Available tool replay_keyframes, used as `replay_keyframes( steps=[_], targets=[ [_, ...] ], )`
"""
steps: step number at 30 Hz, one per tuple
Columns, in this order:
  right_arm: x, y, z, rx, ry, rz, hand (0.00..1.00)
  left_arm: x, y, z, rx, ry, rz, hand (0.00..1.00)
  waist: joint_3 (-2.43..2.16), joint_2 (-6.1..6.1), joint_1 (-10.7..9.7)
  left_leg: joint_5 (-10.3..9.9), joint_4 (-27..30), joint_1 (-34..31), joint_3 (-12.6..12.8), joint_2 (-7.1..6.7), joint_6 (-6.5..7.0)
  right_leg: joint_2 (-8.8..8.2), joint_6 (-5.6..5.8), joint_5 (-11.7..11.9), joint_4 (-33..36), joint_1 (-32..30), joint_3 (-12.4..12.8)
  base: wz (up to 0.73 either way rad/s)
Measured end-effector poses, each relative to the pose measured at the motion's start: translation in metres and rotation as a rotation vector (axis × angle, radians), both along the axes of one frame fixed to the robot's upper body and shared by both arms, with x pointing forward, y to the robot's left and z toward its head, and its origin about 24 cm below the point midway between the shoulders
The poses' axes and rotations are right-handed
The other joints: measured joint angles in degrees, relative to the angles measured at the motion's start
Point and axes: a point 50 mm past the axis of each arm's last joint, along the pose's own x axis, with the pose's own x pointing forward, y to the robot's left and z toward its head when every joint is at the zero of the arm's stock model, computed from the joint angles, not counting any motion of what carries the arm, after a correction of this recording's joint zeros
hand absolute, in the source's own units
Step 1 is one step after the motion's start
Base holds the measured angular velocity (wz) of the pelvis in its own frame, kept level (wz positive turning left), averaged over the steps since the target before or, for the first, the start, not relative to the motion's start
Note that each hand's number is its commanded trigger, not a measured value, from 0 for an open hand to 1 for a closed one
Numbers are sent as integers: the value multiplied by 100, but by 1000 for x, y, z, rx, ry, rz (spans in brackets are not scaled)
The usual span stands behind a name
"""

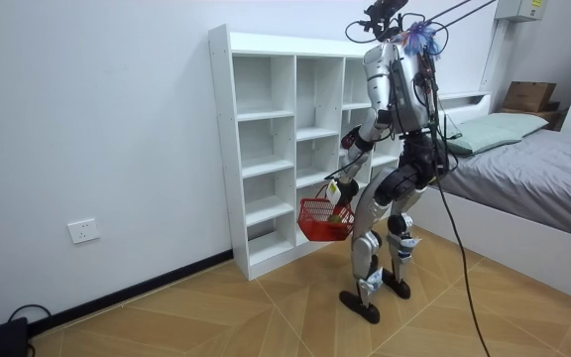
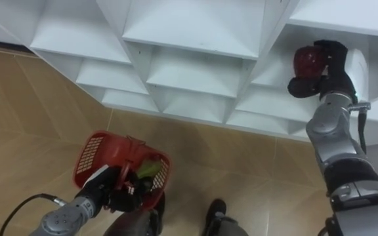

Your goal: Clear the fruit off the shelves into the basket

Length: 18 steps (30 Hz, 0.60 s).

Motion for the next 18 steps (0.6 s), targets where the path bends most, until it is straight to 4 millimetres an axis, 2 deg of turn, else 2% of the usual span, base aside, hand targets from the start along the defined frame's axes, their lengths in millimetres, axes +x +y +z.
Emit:
replay_keyframes(
  steps=[6, 11, 18],
  targets=[
    [2, 1, 5, -4, -28, -8, 100, -3, 0, -2, -1, 9, 2, 100, 4, 4, -4, 16, -45, -33, -10, 7, -14, 17, -4, 1, -48, -12, -29, 1],
    [2, 1, 6, -7, -37, -16, 100, 4, -1, 2, 1, -13, -2, 100, 10, -5, -4, 16, -46, -47, -6, -3, -13, 4, 8, -6, -63, -12, -29, 1],
    [2, 1, 5, -5, -33, -14, 100, 4, 0, 2, 2, -13, 1, 100, 14, -13, -1, 19, -37, -46, -6, 1, -10, 5, 8, -7, -62, -11, -22, 0]
  ],
)
